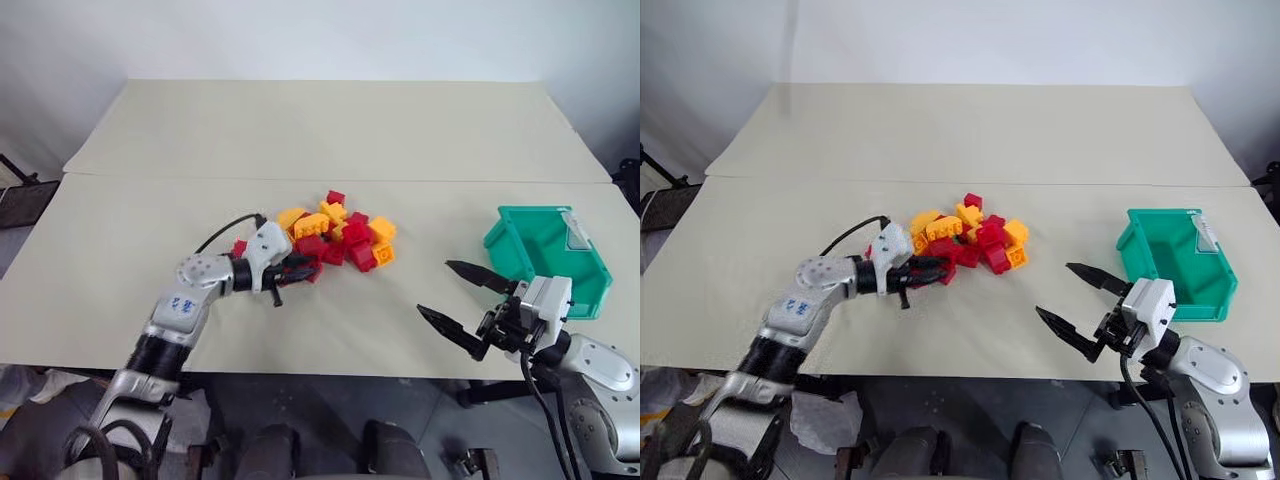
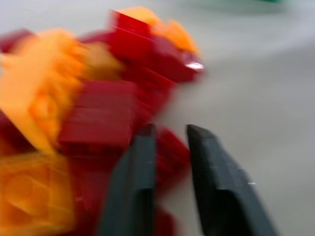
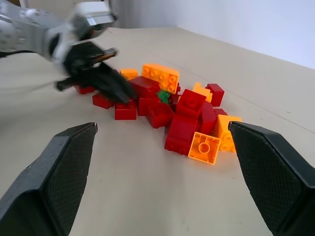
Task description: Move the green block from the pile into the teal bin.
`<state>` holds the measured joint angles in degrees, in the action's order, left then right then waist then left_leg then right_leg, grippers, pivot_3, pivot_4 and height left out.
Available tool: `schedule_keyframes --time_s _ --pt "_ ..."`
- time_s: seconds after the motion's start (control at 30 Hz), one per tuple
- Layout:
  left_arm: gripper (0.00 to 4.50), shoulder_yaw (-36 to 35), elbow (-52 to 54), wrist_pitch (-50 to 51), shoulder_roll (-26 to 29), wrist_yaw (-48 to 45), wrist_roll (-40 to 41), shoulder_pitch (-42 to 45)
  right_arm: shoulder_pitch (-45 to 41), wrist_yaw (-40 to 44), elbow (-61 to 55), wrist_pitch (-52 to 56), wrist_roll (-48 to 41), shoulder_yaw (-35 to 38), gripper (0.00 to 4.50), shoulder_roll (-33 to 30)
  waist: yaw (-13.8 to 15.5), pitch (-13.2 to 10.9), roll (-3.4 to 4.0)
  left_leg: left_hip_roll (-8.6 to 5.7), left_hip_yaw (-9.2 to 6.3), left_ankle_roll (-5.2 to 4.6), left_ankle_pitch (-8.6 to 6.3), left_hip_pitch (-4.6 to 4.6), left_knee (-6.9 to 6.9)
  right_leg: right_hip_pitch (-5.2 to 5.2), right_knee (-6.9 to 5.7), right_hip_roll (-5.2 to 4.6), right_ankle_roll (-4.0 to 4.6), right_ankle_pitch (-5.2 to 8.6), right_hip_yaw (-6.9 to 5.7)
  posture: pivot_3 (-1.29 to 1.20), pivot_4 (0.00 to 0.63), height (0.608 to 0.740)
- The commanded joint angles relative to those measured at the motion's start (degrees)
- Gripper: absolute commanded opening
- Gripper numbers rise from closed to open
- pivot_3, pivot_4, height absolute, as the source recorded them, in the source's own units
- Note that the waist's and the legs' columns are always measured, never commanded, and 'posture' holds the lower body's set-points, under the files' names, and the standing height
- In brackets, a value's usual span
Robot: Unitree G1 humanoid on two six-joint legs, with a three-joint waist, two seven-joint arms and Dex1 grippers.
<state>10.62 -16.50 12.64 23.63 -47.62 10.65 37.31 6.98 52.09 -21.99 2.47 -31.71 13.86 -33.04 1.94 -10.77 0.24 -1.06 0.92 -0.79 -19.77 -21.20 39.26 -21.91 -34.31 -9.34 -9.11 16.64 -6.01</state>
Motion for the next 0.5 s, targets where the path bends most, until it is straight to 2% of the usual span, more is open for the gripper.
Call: schedule_keyframes --time_s 0.03,0.37,0.5 --pt "0.75 -1.44 -7.39 -3.47 -2.68 1.9 -1.42 5.2 0.31 -1.23 -2.65 -1.08 0.16 0.65 4.5 0.42 -0.13 0.0 0.0 -0.01 0.01 0.0 0.0 0.0 0.0 0.01 0.02 0.0 -0.02 -0.01 0.0 0.0 0.15 0.74" --pt "0.75 -4.88 -27.46 -13.55 -4.59 11.25 -6.81 13.87 0.66 -2.91 -3.55 -1.31 0.85 -0.44 4.5 1.12 -0.44 0.0 -0.01 0.0 0.0 -0.01 0.0 0.02 -0.03 0.01 0.02 0.0 -0.03 -0.02 -0.04 0.0 0.15 0.74" --pt "0.75 -7.22 -27.76 -17.21 -4.21 9.3 -5.21 13.14 0.36 -3.39 -3.53 -1.33 1.29 -1.03 4.5 1.48 -0.45 0.01 -0.02 0.0 -0.01 -0.01 0.0 0.01 -0.03 0.02 0.01 0.0 -0.05 -0.02 -0.05 0.0 0.15 0.74"
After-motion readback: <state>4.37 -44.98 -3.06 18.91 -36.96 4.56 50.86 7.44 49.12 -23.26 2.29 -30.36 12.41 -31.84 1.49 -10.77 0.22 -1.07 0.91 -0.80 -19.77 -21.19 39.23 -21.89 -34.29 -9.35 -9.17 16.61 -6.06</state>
